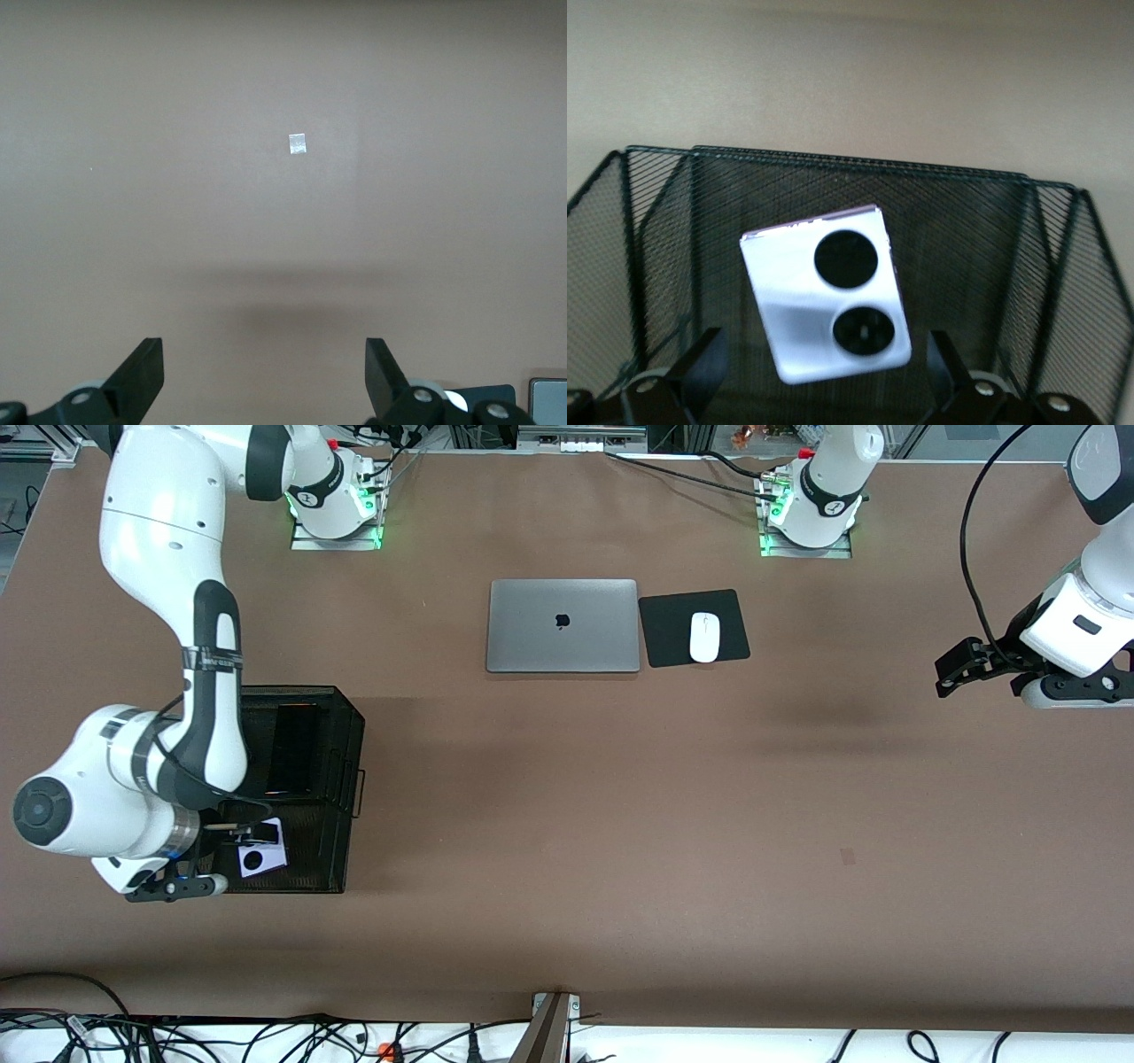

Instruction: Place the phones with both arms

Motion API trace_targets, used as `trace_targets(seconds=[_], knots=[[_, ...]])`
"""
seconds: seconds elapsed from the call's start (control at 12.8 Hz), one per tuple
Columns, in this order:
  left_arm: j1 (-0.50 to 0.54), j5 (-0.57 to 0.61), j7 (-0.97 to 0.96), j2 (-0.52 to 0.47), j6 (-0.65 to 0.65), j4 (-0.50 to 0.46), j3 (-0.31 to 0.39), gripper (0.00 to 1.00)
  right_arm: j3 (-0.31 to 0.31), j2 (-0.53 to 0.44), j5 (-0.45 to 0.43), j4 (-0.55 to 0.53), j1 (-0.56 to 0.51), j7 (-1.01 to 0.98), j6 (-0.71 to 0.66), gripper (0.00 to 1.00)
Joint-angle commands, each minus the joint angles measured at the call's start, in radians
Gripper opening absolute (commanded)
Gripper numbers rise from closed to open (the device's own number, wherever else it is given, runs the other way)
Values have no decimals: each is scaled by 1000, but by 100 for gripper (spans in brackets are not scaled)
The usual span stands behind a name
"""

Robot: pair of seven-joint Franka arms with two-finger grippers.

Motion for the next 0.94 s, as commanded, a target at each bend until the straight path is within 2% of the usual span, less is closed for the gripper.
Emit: trace_targets(seconds=[0.0, 0.47, 0.7, 0.86], knots=[[3, 13, 13, 11, -22, 26, -3, 100, -55, -98, 6, -4, 4, -19, -148, 100], [3, 13, 13, 11, -22, 26, -3, 100, -72, -249, -118, -26, 45, -13, -302, 100], [3, 13, 13, 11, -22, 26, -3, 100, -74, -370, -224, -124, 121, 14, -296, 100], [3, 13, 13, 11, -22, 26, -3, 100, -37, -475, -293, -199, 128, 68, -293, 100]])
